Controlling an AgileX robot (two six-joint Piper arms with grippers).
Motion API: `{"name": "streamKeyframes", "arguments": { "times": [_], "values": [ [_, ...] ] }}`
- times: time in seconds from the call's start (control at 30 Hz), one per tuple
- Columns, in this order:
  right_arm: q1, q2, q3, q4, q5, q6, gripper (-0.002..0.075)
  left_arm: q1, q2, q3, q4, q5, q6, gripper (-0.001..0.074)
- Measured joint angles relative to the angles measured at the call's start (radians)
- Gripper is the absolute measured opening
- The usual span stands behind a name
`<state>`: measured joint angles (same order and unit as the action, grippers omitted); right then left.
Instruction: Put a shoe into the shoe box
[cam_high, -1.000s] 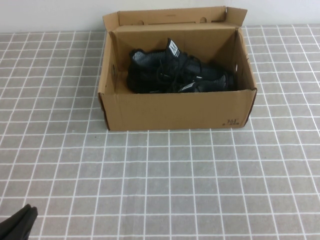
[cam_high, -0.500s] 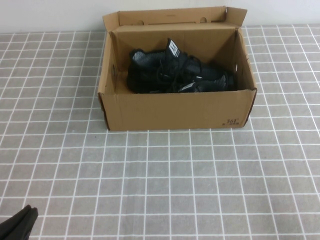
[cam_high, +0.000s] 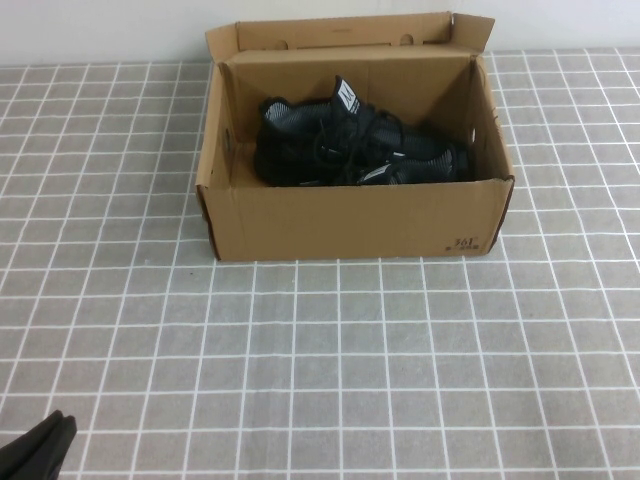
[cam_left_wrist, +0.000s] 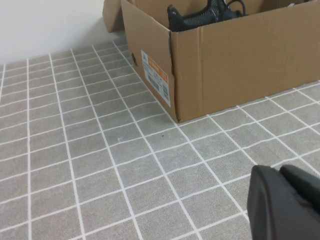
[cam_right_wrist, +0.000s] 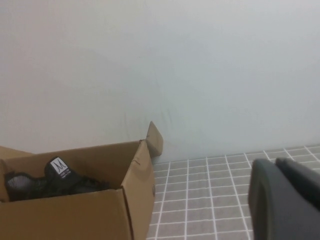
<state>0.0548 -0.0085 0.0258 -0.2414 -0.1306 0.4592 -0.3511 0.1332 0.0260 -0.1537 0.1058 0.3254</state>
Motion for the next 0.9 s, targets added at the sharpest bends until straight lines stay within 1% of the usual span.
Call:
{"name": "streamKeyframes", "arguments": {
  "times": [0.07,0.17,0.27,0.43,0.67,0.9],
  "values": [
    [0.0,0.0,0.0,0.073,-0.002,-0.09,-0.0016,0.0,0.0,0.0,0.0,0.0,0.0,0.0],
    [0.0,0.0,0.0,0.3,0.001,-0.366,-0.0016,0.0,0.0,0.0,0.0,0.002,0.0,0.0],
    [0.0,0.0,0.0,0.373,0.037,-0.487,-0.0016,0.0,0.0,0.0,0.0,0.008,0.0,0.0],
    [0.0,0.0,0.0,0.391,0.196,-0.532,-0.0016,0.0,0.0,0.0,0.0,0.017,0.0,0.0],
    [0.0,0.0,0.0,0.391,0.425,-0.538,-0.0016,0.0,0.0,0.0,0.0,0.021,0.0,0.0],
    [0.0,0.0,0.0,0.394,0.465,-0.538,-0.0016,0.0,0.0,0.0,0.0,0.021,0.0,0.0]
  ]
}}
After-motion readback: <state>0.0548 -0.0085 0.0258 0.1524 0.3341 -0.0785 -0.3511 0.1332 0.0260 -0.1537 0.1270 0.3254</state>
